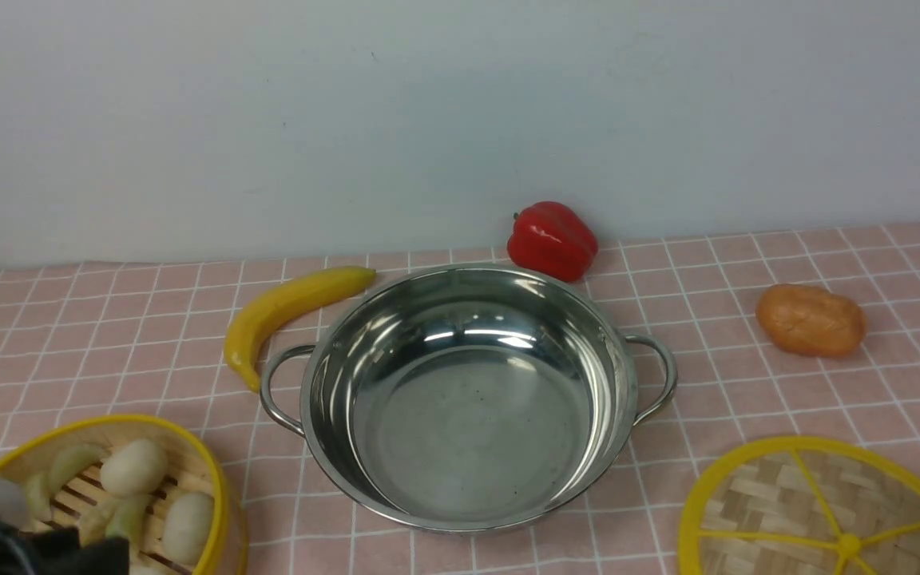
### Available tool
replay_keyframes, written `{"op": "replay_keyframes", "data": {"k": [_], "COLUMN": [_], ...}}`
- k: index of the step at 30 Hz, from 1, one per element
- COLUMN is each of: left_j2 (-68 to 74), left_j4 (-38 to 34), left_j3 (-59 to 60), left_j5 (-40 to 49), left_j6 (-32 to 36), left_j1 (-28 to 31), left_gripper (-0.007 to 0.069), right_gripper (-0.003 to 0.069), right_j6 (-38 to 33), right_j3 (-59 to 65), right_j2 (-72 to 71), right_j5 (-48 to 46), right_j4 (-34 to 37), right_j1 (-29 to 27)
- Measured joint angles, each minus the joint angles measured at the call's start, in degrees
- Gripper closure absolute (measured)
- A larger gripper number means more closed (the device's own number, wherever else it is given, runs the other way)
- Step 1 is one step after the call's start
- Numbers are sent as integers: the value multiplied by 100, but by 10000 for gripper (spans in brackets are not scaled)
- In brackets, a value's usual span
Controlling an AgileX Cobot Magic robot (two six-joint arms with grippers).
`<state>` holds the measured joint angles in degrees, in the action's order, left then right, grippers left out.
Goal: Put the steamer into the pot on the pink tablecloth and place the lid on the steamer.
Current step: 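Grasp the rim of the steamer basket holding the buns with the left gripper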
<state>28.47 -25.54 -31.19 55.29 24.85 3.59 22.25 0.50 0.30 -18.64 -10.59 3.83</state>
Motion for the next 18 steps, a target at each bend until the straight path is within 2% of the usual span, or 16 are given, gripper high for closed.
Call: {"op": "replay_keyframes", "data": {"k": [2,3,4,5,8,15,18], "left_j2": [500,925,974,1341,1933,3197,3675], "left_j4": [347,746,800,1224,1738,2023,2052], "left_j3": [-455,-758,-789,-959,-1027,-1029,-1029], "left_j5": [907,1242,1242,1330,1384,1452,1452], "left_j6": [286,408,408,447,467,328,640], "left_j1": [0,0,0,0,0,0,0], "left_gripper": [382,382,382,382,382,382,382], "right_gripper": [416,416,416,416,416,416,416], "right_j6": [0,0,0,0,0,0,0], "right_j3": [0,0,0,0,0,0,0], "right_j2": [0,0,0,0,0,0,0], "right_j5": [0,0,0,0,0,0,0], "right_j4": [0,0,0,0,0,0,0], "right_j1": [0,0,0,0,0,0,0]}}
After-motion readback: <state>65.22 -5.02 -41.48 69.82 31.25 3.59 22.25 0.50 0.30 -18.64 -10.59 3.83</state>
